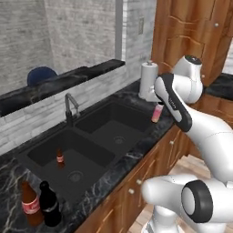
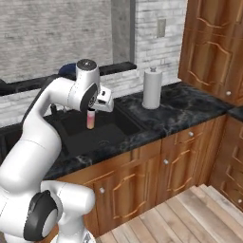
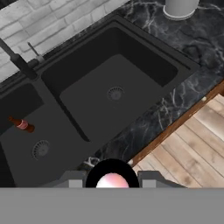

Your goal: Place the large bottle from the dining counter next to the other large bottle outside the sink, and place the small bottle from the dining counter next to the other small bottle inside the sink.

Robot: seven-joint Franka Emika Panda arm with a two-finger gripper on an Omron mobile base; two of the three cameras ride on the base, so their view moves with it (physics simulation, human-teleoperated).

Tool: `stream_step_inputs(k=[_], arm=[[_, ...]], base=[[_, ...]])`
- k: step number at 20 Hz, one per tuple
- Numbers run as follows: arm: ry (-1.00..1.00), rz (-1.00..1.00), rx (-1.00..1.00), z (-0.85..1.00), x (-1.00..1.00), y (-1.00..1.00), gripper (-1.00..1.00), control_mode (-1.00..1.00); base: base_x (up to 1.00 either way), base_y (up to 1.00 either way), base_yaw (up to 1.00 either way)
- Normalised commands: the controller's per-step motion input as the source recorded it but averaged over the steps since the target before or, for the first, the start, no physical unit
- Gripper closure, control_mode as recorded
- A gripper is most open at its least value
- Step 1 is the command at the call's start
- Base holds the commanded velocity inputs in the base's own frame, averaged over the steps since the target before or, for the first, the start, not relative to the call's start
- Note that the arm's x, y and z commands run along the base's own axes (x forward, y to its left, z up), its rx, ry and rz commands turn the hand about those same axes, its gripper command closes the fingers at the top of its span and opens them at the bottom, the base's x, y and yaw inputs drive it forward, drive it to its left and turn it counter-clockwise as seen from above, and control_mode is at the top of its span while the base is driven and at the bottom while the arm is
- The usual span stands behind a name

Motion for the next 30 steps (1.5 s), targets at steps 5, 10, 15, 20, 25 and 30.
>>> stream_step_inputs(k=[5, 10, 15, 20, 25, 30], arm=[[0.00, 0.00, 0.00, 0.00, 0.00, 0.00, 1.00, 1.00], [0.00, 0.00, 0.00, 0.00, 0.00, 0.00, 1.00, 1.00], [0.00, 0.00, 0.00, 0.00, 0.00, 0.00, 1.00, 1.00], [0.00, 0.00, 0.00, 0.00, 0.00, 0.00, 1.00, 1.00], [0.00, 0.00, 0.00, 0.00, 0.00, 0.00, 1.00, 1.00], [0.00, 0.00, 0.00, 0.00, 0.00, 0.00, 1.00, 1.00]], base=[[0.00, 0.00, 0.25], [0.00, 0.00, 0.25], [0.00, 0.00, 0.25], [-0.02, 0.00, 0.25], [-0.02, 0.00, 0.25], [0.00, 0.00, 0.25]])
